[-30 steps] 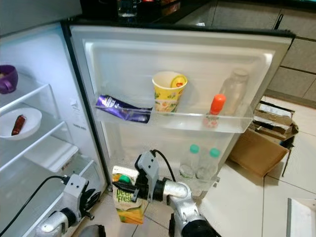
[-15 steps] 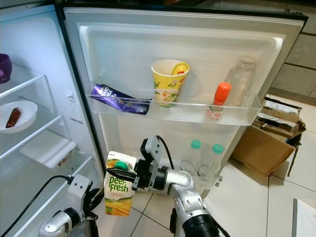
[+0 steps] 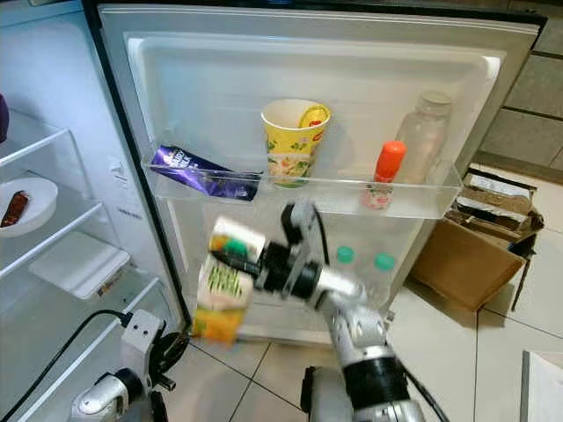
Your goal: Restocking fridge
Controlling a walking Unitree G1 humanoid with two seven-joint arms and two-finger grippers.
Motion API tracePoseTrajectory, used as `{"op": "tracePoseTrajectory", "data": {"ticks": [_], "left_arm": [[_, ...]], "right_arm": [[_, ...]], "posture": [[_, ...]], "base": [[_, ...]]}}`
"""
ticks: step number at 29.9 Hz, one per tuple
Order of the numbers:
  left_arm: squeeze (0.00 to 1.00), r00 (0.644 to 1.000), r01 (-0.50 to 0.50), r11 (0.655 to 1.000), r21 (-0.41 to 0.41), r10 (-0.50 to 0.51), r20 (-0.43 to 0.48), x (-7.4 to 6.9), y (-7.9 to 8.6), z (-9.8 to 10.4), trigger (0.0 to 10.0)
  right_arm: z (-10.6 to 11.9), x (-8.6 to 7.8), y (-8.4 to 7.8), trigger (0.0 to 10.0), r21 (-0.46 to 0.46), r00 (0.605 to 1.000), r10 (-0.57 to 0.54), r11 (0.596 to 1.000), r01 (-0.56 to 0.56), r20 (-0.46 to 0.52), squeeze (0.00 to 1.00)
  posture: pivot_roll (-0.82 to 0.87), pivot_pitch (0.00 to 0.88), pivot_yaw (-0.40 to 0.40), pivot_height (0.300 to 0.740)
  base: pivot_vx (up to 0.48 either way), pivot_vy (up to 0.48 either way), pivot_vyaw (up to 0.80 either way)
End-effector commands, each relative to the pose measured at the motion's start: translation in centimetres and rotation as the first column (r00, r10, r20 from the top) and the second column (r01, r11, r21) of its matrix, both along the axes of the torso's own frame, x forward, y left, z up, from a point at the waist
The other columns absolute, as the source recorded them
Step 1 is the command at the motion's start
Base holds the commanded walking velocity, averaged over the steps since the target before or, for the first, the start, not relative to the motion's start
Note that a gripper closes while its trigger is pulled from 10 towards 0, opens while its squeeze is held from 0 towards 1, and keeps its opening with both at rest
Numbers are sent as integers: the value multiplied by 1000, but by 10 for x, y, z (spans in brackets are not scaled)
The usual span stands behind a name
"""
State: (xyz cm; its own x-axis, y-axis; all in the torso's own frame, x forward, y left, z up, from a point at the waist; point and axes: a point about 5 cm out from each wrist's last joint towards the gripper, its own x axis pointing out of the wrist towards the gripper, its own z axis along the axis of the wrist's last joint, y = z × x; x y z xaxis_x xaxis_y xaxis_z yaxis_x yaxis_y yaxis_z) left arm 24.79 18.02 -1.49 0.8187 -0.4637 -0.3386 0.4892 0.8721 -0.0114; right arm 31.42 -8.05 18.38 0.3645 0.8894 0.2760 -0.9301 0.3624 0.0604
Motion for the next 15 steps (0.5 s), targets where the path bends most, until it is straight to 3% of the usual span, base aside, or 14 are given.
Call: {"op": "tracePoseTrajectory", "data": {"ticks": [1,8,12,13,15], "left_arm": [[0,1000,-7,1000,1,7,11,-1,4,1,10000],[0,1000,-13,1000,-7,13,12,-2,3,0,10000],[0,1000,-10,1000,-11,11,12,-3,1,0,10000],[0,1000,-7,1000,-15,7,13,-3,0,-1,10000],[0,1000,-5,1000,-16,5,14,-3,-1,0,10000]], "right_arm": [[6,2,0,10000,23,1000,-28,999,28,9,0],[7,17,3,10000,26,981,-194,981,194,0,0],[-4,22,4,10000,-49,967,-253,966,253,-5,0],[-13,24,6,10000,-119,954,-300,946,300,19,0],[-19,24,8,10000,-160,946,-321,933,323,42,0]], "posture": [[-51,25,-41,390],[-50,30,-46,375],[-47,30,-45,375],[-48,28,-47,375],[-48,27,-47,375]], "base": [[0,0,0],[0,0,0],[0,0,0],[0,0,0],[0,0,0]]}}
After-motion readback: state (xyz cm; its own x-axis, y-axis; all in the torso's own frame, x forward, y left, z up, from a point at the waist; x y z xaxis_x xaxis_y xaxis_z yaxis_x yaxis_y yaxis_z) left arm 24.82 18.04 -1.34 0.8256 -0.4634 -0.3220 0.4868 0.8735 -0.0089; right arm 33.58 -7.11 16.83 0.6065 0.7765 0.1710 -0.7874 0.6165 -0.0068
